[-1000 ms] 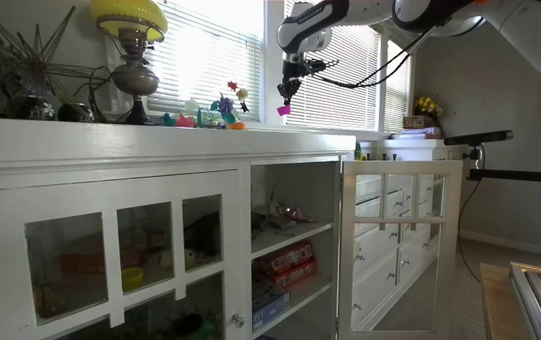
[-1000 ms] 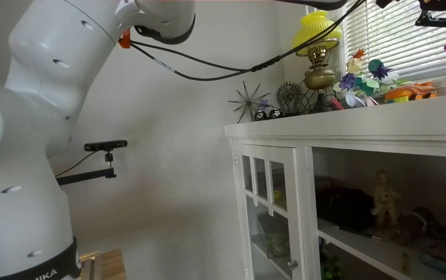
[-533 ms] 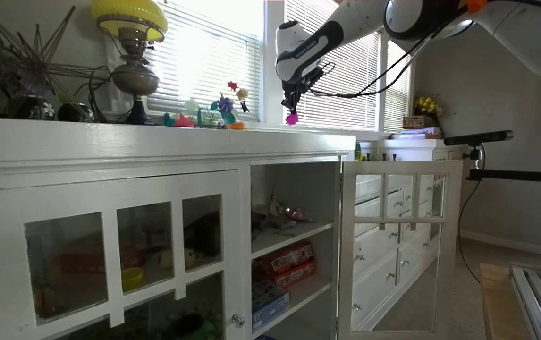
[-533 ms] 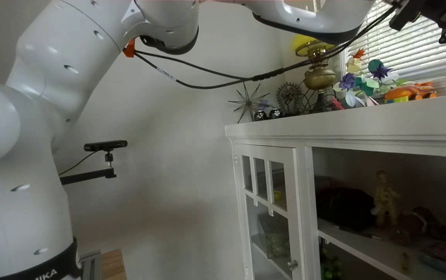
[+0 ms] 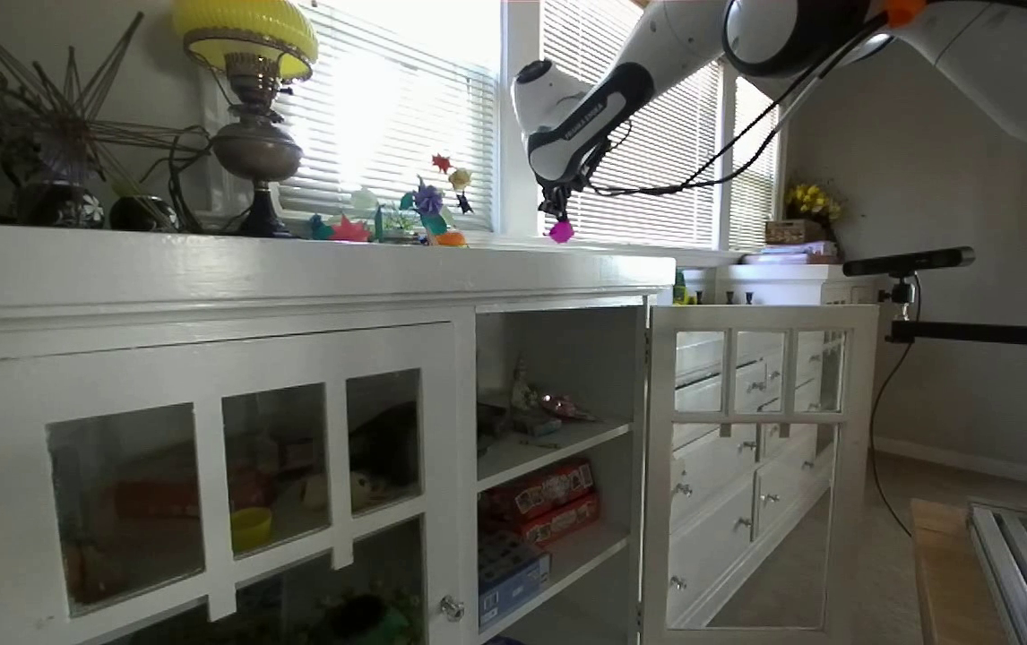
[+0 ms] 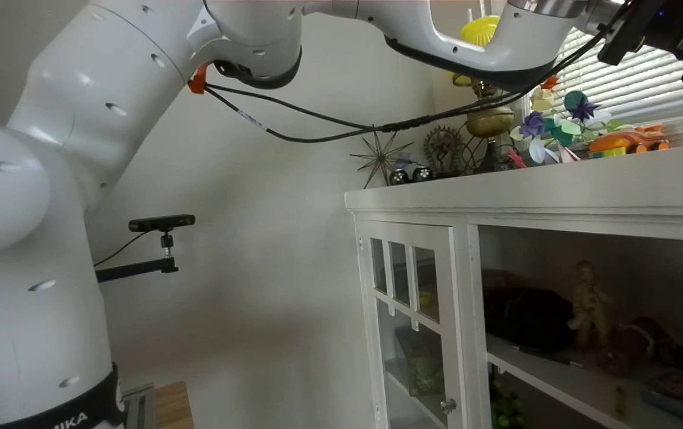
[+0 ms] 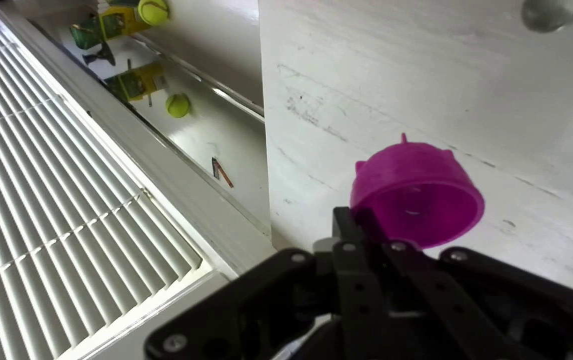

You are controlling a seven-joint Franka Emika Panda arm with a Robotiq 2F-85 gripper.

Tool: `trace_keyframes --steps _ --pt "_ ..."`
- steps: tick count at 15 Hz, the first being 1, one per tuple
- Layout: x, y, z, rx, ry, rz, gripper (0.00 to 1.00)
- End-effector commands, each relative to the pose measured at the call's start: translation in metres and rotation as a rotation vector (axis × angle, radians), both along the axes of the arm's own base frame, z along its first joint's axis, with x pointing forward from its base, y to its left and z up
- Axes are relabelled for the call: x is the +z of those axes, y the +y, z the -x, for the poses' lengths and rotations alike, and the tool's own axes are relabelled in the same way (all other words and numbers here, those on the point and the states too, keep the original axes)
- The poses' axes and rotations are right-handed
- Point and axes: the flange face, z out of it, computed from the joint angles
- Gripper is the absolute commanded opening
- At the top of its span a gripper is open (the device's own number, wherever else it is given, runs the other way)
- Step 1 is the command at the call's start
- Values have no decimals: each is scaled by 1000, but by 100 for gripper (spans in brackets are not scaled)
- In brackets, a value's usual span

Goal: Place the purple bowl on its side.

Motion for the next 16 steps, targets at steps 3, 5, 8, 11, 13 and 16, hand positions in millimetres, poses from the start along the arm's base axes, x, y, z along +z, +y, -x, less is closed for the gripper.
trace_keyframes --steps 3,5,8,11,13,16 --pt "-10 10 6 37 6 123 2" --pt "-17 14 7 52 16 156 2" --pt "-26 20 9 77 27 198 2" --pt "-35 26 11 107 40 238 2" --pt "-41 29 13 125 44 256 2" --pt "-46 34 15 145 46 275 2"
